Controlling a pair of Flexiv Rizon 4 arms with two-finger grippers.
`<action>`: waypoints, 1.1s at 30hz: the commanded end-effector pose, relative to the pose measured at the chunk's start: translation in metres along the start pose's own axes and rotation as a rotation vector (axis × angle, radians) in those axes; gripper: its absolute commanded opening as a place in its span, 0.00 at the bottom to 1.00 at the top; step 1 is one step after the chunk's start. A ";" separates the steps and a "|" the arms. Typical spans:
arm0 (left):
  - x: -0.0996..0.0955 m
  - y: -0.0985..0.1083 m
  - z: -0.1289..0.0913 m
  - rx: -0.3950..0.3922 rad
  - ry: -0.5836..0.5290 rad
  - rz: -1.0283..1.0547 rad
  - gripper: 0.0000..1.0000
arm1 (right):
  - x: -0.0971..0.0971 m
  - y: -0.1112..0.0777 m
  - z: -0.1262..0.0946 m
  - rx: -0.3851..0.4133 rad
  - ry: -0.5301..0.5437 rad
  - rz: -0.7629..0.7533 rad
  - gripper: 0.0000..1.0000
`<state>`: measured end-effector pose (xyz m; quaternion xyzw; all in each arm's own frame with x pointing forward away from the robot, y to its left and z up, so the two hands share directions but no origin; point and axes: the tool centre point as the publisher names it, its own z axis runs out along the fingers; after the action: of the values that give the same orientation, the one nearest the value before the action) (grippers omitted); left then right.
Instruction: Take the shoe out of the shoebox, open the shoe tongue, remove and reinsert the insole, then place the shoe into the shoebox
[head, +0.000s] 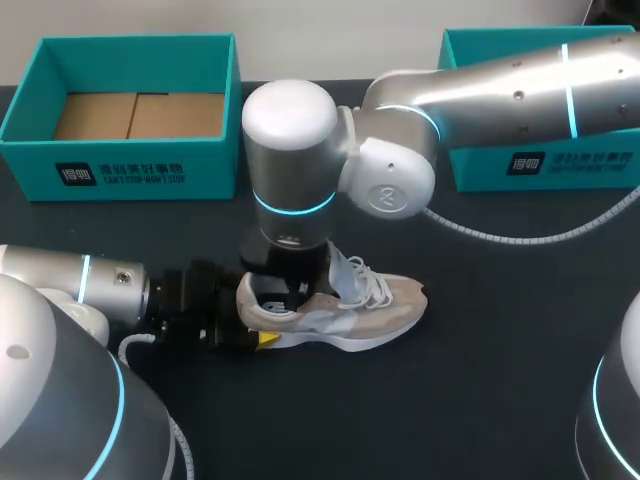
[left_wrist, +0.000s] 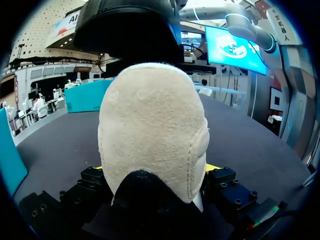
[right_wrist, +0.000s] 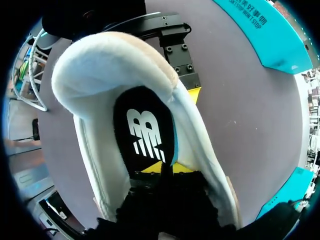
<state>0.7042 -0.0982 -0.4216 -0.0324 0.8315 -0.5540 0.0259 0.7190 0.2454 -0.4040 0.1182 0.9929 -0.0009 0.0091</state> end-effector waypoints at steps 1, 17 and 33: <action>0.002 0.001 0.002 -0.003 -0.002 0.001 0.00 | 0.012 -0.002 0.014 0.005 -0.028 0.026 0.00; 0.002 0.001 0.002 -0.003 -0.002 0.001 0.00 | 0.006 -0.021 -0.052 0.031 -0.163 0.101 0.00; 0.002 0.001 0.002 -0.003 -0.002 0.001 0.00 | -0.006 -0.042 -0.084 0.033 -0.248 0.147 0.00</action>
<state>0.7041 -0.0985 -0.4209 -0.0322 0.8314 -0.5541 0.0261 0.7155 0.2115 -0.3256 0.1896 0.9728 -0.0406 0.1271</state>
